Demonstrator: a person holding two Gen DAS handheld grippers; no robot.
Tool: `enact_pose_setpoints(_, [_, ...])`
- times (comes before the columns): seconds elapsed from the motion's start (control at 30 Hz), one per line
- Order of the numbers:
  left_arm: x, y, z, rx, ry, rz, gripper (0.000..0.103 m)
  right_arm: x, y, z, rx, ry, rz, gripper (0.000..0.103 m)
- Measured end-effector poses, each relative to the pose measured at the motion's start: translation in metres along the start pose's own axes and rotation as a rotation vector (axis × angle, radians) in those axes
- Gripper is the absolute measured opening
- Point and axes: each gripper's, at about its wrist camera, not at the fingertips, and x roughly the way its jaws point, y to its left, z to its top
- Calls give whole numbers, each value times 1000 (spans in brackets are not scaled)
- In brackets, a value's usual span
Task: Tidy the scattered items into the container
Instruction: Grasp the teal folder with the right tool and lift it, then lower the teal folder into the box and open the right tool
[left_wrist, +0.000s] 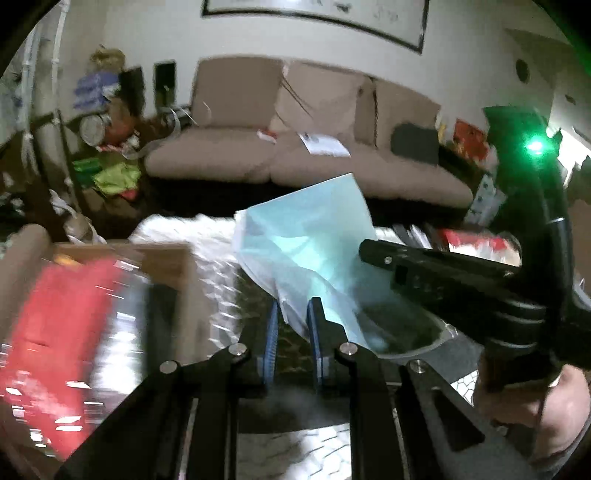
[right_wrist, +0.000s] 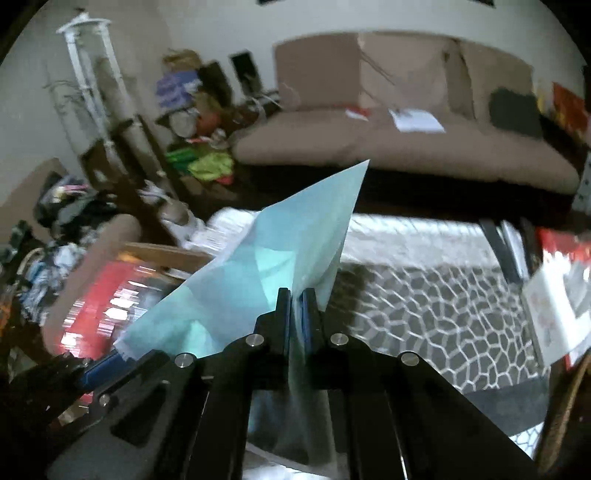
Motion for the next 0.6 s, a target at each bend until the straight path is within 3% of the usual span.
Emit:
enact_pose_setpoints(0.13, [-58, 47, 10, -17, -57, 58, 16, -23, 77, 15, -61, -39, 63, 7])
enact_pose_setpoints(0.27, [-87, 100, 6, -44, -72, 133, 16, -15, 153, 11, -109, -41, 116, 7])
enact_pose_setpoints(0.47, [-70, 170, -24, -81, 26, 207, 16, 41, 227, -32, -123, 50, 145, 7])
enact_pose_setpoints(0.6, [-44, 187, -46, -91, 94, 242, 18, 64, 226, -58, -110, 86, 130, 10])
